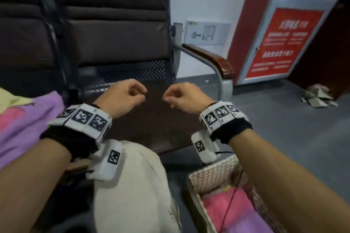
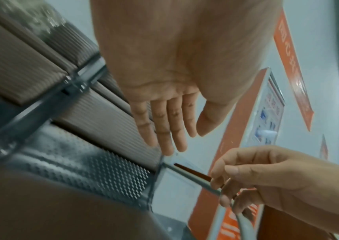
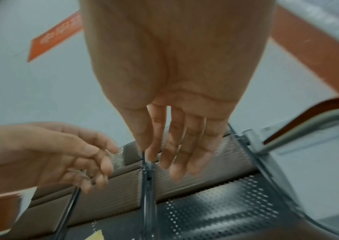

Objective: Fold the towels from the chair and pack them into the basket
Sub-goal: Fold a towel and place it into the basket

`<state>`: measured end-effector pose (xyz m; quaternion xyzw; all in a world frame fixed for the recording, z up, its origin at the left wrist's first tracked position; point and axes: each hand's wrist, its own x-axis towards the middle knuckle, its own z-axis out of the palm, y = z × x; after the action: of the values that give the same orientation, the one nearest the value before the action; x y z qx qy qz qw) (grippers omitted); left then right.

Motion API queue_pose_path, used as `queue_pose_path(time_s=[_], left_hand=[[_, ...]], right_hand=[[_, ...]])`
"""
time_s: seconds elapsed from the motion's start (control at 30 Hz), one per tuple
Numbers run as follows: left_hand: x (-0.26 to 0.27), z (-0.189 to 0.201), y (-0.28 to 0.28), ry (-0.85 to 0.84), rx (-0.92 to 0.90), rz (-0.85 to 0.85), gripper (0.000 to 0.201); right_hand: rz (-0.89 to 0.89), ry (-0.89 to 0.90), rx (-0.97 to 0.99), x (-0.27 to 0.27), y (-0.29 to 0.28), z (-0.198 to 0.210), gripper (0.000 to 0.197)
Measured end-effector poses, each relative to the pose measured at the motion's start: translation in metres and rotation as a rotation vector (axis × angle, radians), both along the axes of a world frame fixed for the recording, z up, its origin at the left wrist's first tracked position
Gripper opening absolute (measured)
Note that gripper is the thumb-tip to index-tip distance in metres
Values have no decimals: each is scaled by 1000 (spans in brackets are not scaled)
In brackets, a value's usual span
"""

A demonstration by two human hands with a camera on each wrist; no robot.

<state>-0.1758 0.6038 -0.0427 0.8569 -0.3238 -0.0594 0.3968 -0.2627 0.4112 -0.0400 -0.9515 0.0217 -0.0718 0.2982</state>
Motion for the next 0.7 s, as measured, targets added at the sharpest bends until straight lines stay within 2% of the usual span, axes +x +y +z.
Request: queue_pose_path(time_s=[0.1, 0.23, 0.3, 0.43, 0.6, 0.7], left_hand=[[36, 14, 57, -33, 8, 117, 10], [80, 9, 134, -29, 32, 291, 10], [89, -1, 148, -11, 85, 298, 13], [121, -30, 227, 24, 215, 423, 17], [138, -76, 301, 117, 340, 531, 20], [145, -99, 325, 166, 467, 554, 29]], right_hand=[[119, 60, -66, 59, 47, 25, 8], [305, 100, -154, 139, 129, 27, 9], [328, 123, -198, 153, 143, 16, 16], [491, 177, -287, 207, 212, -20, 18], [613, 227, -297, 246, 274, -70, 18], [639, 256, -267, 259, 305, -95, 25]])
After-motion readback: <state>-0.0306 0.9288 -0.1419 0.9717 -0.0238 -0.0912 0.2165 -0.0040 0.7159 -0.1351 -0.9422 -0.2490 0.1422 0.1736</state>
